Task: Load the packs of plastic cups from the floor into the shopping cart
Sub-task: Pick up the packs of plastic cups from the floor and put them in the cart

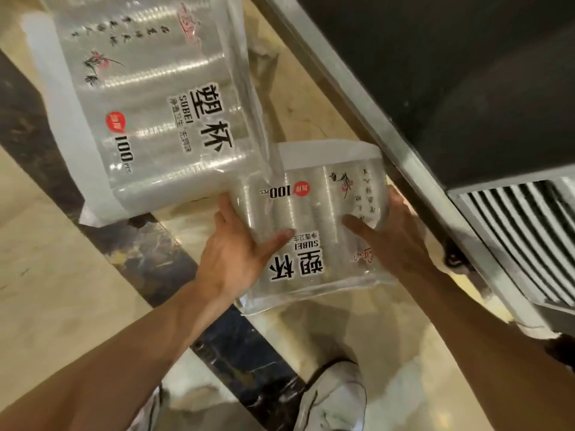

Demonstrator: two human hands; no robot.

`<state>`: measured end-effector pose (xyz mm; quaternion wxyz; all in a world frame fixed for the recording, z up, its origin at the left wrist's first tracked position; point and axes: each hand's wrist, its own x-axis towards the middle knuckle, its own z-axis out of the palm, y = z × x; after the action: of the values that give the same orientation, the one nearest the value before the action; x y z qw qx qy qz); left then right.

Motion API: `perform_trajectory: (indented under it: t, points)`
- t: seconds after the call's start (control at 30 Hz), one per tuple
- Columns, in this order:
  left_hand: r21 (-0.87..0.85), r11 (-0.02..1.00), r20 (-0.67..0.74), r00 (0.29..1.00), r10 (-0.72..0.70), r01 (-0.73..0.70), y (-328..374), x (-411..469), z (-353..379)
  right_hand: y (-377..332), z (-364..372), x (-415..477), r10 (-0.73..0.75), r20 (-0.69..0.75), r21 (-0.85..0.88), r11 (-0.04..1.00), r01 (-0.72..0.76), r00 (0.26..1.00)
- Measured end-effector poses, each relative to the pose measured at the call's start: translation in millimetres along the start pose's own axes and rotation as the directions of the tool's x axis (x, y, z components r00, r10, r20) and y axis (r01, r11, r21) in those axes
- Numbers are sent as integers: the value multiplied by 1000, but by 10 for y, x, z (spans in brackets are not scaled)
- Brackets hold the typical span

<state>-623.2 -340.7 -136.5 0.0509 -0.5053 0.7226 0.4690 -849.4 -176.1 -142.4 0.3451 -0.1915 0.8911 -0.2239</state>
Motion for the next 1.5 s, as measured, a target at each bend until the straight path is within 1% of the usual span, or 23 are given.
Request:
perform_trajectory:
  t: [0.03, 0.1, 0.2, 0.27, 0.33, 0.43, 0.53, 0.6, 0.63, 0.7, 0.8, 0.9, 1.0, 1.13, 1.2, 1.3, 1.4, 1.5]
  points:
    - [-24, 1000, 9, 1000, -9, 9, 1, -15, -18, -39, -4, -59, 24, 10, 55, 998, -25, 1000]
    - [-18, 999, 37, 998, -41, 42, -6, -67, -115, -135, -27, -251, 64, 26, 150, 986, -67, 998]
    - [-3, 997, 100, 992, -76, 77, 5, -299, -362, -293, -45, -601, 84, 48, 240, 966, -93, 995]
    - [-39, 998, 122, 992, -43, 48, 35, -529, -580, -480, -88, -852, 113, 62, 263, 957, -125, 992]
    - [-81, 997, 116, 993, 1, 8, 92, -757, -841, -681, -177, -1101, 130, 49, 273, 952, -139, 990]
    - [-123, 991, 100, 993, 62, -50, 295, -1045, -1261, -1026, -391, -1480, 114, 28, 259, 959, -117, 993]
    - [-122, 990, 85, 993, 78, -67, 627, -1323, -1706, -1472, -741, -1871, 96, 34, 283, 954, -101, 995]
    - [-122, 990, 80, 993, 85, -75, 894, -1520, -2028, -1812, -1012, -2156, 95, 69, 309, 945, -112, 993]
    - [-115, 990, 80, 993, 89, -80, 1034, -1620, -2197, -1972, -1147, -2298, 76, 62, 321, 942, -92, 995]
    - [-86, 993, 90, 992, 83, -76, 1344, -1845, -2579, -2307, -1428, -2594, 41, -5, 354, 935, -37, 999]
    - [-25, 995, 107, 989, 98, -96, 1900, -2208, -3222, -2830, -1904, -3061, 36, -80, 434, 901, 2, 996]
    - [-17, 986, 111, 980, 165, -164, 2558, -2655, -3935, -3421, -2404, -3626, 49, -112, 488, 873, 12, 992]
    - [-6, 979, 128, 971, 203, -204, 3241, -3139, -4645, -3980, -2982, -4228, 90, -136, 516, 857, -7, 987]
    - [2, 941, 144, 931, 335, -339, 4075, -3694, -5366, -4639, -3752, -4935, 148, -219, 521, 853, -13, 964]
    - [-14, 916, 164, 903, 397, -400, 4463, -3963, -5606, -4841, -4095, -5232, 168, -261, 522, 853, -7, 951]
    - [-10, 884, 238, 858, 456, -467, 4930, -4279, -5830, -4985, -4498, -5708, 211, -310, 555, 832, -4, 927]
    - [-10, 858, 313, 813, 490, -513, 5372, -4600, -5886, -5030, -4846, -6248, 275, -369, 590, 807, -5, 888]
    - [17, 798, 374, 744, 554, -603, 5730, -4898, -5778, -4952, -5067, -6744, 349, -406, 619, 785, -27, 845]
